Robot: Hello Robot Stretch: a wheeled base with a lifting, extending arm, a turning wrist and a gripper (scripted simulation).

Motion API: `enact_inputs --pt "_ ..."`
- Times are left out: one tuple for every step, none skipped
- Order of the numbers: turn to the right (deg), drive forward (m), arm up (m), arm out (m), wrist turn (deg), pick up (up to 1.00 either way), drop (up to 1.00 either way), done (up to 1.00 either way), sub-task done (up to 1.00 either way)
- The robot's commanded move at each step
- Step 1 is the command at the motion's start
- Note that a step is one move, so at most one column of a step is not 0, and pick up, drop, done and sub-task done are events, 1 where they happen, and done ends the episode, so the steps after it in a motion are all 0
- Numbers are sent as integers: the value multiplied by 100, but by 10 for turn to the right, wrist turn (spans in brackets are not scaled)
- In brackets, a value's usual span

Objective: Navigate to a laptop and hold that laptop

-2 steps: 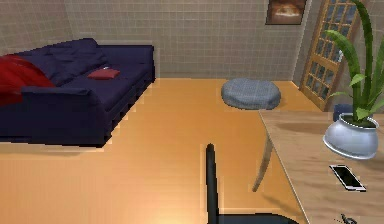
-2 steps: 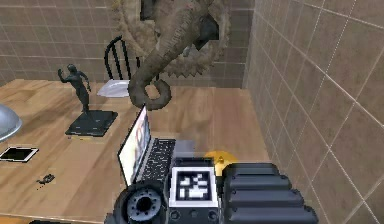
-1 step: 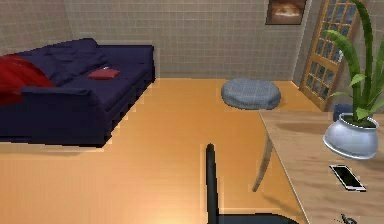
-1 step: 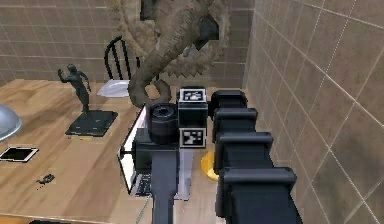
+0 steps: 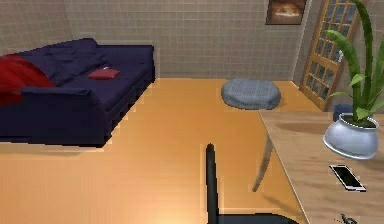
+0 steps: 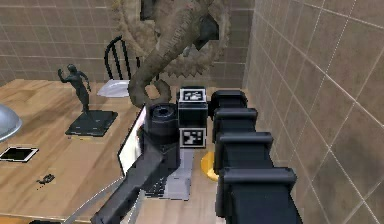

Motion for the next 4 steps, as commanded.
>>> enact_inputs --pt "0 0 0 0 450 0 0 0 0" --pt "0 0 0 0 450 0 0 0 0" --pt "0 0 0 0 450 0 0 0 0" --pt "0 0 0 0 30 0 0 0 0"
